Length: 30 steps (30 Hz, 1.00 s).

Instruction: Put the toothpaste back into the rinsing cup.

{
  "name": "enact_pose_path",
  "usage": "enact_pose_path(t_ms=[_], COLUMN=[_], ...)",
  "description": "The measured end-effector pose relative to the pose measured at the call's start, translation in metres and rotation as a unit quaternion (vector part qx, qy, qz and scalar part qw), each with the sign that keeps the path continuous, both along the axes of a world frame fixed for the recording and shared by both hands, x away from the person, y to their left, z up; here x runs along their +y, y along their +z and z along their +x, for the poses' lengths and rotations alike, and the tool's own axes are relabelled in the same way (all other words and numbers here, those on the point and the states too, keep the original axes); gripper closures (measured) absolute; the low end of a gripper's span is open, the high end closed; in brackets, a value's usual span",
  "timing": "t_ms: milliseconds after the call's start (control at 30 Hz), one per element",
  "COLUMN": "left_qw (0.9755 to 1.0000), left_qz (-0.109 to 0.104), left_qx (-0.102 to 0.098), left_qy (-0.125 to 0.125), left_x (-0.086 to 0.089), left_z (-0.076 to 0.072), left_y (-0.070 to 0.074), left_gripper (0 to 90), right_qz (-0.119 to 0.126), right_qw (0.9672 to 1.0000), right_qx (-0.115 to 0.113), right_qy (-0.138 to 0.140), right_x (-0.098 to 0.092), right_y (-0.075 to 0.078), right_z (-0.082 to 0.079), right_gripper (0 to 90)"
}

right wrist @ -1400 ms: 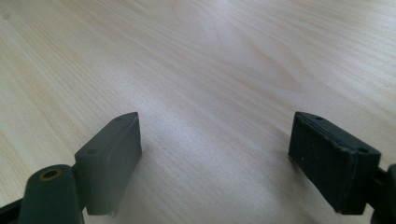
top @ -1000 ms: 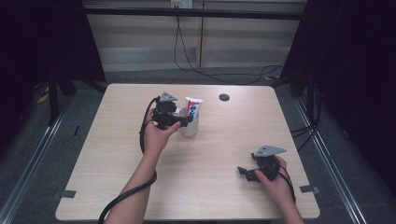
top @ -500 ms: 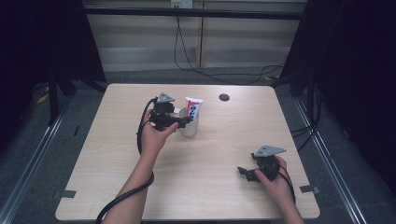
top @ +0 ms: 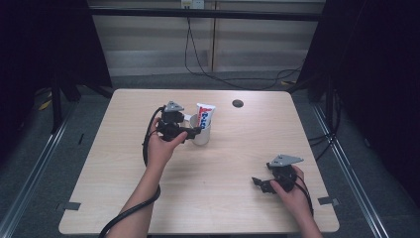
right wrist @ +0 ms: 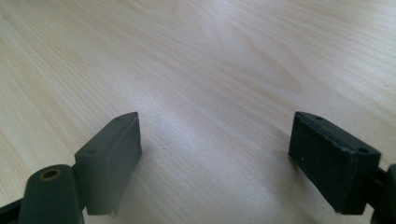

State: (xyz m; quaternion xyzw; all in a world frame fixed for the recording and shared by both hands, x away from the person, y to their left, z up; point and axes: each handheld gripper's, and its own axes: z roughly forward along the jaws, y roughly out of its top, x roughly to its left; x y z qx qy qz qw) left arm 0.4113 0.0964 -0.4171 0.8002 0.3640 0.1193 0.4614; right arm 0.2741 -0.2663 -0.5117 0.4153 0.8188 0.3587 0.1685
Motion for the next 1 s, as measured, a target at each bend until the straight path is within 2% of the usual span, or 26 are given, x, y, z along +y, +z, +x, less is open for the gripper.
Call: enact_pose_path(t_ms=[167, 333, 1000], left_qw=[1.0000, 0.9998, 0.9997], left_qz=[-0.004, -0.007, -0.012], left_qx=[0.004, 0.017, 0.023], left_qy=[-0.001, 0.001, -0.003], left_x=[0.002, 0.005, 0.025], left_z=[-0.003, -0.007, -0.021], left_y=[-0.001, -0.005, -0.019], left_gripper=[15.7, 15.7, 15.9], right_qz=[0.000, 0.000, 0.000], right_qw=[1.0000, 1.0000, 1.0000], right_qx=[-0.001, -0.001, 0.000], right_qy=[0.000, 0.000, 0.000], right_x=[0.000, 0.000, 0.000], right_y=[0.000, 0.000, 0.000], right_z=[0.000, 0.000, 0.000], right_gripper=[16.7, 16.8, 16.8])
